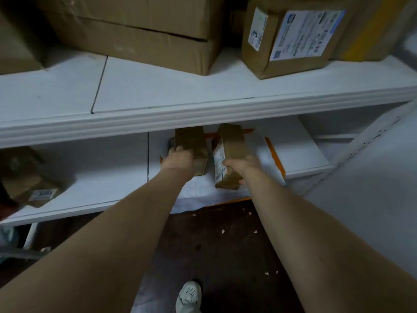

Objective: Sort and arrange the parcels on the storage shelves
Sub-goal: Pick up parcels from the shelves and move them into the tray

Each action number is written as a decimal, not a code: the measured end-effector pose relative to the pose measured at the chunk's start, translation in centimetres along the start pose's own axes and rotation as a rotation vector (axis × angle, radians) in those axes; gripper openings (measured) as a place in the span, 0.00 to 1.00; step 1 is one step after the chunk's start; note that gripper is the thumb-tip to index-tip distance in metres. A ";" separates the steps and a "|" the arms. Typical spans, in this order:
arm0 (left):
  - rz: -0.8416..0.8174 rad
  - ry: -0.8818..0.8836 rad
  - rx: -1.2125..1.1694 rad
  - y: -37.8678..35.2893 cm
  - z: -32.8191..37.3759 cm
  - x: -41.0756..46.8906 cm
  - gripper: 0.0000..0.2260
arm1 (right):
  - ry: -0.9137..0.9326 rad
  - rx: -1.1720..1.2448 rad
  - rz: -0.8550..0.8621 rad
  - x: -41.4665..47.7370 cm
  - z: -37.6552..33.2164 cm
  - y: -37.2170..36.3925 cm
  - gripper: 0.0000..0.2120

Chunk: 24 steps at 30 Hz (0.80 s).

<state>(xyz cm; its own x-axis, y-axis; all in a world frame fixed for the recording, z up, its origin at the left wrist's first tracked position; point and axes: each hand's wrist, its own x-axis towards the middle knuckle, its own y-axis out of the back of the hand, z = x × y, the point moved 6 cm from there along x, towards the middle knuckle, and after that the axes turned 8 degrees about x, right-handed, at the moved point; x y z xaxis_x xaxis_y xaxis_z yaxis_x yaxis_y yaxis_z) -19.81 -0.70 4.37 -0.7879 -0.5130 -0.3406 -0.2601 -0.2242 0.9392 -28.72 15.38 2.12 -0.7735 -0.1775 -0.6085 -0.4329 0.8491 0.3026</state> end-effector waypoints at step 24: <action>0.044 -0.029 -0.043 -1.8 -1.2 2.1 0.22 | 0.154 -0.330 -0.086 4.4 -1.4 -6.1 0.36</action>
<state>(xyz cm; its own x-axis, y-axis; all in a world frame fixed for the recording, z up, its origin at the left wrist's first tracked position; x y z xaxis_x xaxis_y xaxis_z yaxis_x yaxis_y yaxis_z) -20.27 -2.37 1.89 -0.8139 -0.4991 -0.2974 -0.2015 -0.2376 0.9502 -30.14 8.69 -1.37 -0.7773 -0.3355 -0.5321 -0.6060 0.6263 0.4904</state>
